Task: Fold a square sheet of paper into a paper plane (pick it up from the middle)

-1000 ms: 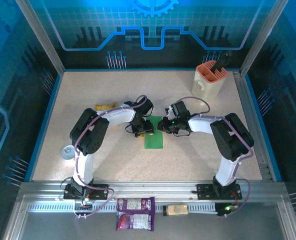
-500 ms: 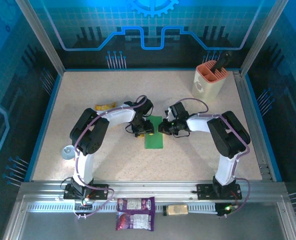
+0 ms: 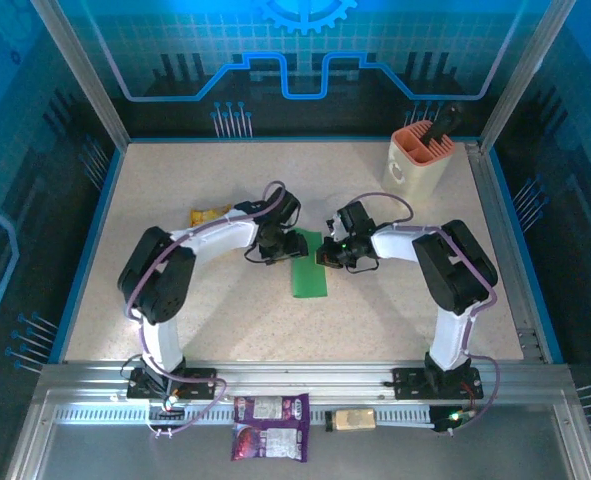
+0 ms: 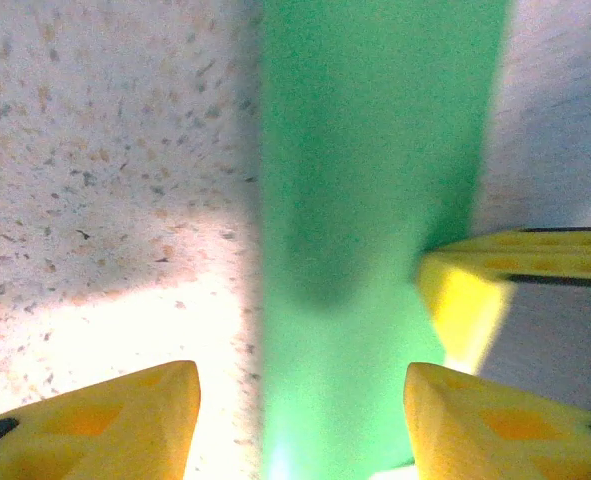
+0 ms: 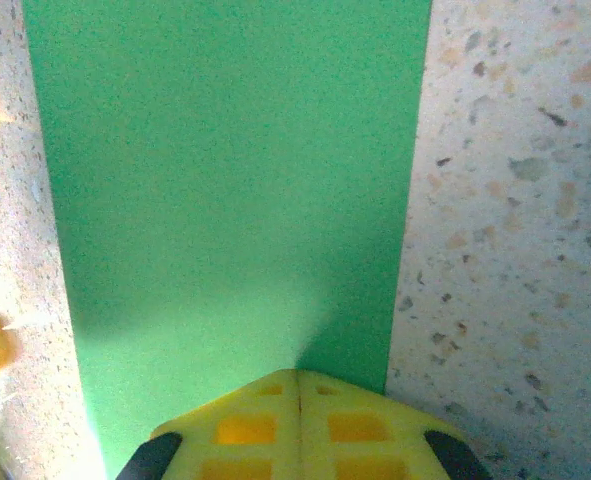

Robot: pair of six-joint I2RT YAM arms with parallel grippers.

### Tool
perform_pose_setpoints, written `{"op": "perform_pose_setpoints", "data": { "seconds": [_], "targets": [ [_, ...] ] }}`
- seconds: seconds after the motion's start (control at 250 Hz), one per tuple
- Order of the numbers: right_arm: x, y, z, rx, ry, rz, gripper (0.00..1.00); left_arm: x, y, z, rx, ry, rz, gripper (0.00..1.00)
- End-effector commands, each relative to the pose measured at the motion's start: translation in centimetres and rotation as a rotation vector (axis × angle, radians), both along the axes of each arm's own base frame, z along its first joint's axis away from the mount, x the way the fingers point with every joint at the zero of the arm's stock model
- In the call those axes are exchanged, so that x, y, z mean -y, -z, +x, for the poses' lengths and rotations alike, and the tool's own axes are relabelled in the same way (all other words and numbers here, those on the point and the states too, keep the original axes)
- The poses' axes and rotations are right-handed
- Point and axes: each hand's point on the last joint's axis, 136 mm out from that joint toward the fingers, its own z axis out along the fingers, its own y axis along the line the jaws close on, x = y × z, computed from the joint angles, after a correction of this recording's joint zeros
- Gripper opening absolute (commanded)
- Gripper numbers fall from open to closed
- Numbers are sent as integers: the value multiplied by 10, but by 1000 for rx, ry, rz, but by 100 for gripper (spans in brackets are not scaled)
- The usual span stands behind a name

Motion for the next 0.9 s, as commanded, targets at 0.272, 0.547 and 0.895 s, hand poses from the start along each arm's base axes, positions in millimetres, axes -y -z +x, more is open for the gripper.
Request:
{"op": "perform_pose_setpoints", "data": {
  "seconds": [0.272, 0.547, 0.895],
  "targets": [
    [53, 70, -43, -208, 37, -291, 2, 49, -14, -4, -42, 53, -294, 21],
    [54, 79, -51, -252, 43, -318, 0, 46, 22, -11, -127, 55, -253, 3],
    [59, 84, -55, -260, 39, -341, 0, 44, 44, -10, -167, 52, -238, 0]
  ]
}}
